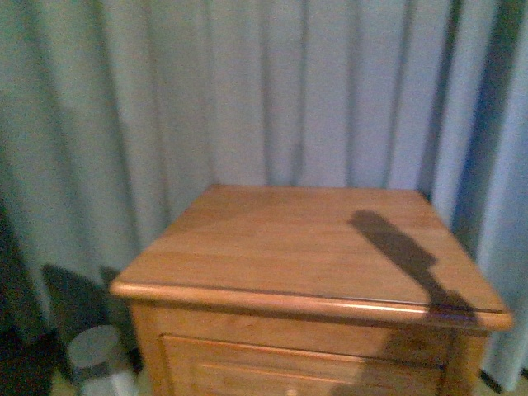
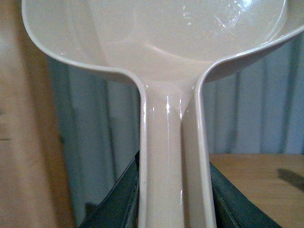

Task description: Clean up trash

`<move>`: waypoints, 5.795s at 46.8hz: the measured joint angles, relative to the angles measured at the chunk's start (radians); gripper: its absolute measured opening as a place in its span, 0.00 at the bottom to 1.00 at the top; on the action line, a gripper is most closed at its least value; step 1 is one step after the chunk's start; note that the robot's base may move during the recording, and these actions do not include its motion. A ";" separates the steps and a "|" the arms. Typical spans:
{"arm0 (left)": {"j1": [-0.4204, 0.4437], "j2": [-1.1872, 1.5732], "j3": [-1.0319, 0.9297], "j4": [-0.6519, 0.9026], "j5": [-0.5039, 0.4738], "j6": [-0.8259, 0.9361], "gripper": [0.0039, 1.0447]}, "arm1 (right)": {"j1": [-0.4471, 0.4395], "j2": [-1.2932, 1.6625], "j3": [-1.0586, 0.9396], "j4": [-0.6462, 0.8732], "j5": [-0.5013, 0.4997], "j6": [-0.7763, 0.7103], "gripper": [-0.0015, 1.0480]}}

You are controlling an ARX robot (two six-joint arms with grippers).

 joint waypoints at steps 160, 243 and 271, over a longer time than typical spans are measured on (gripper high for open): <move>0.241 1.576 1.003 -0.652 0.401 0.713 0.25 | 0.003 0.009 -0.002 0.000 -0.003 -0.016 0.19; 0.220 1.663 1.024 -0.633 0.382 0.764 0.25 | -0.172 1.873 2.121 -1.378 -0.547 0.331 0.19; 0.220 1.663 1.024 -0.633 0.382 0.766 0.25 | -0.108 2.009 2.323 -1.578 -0.800 0.188 0.19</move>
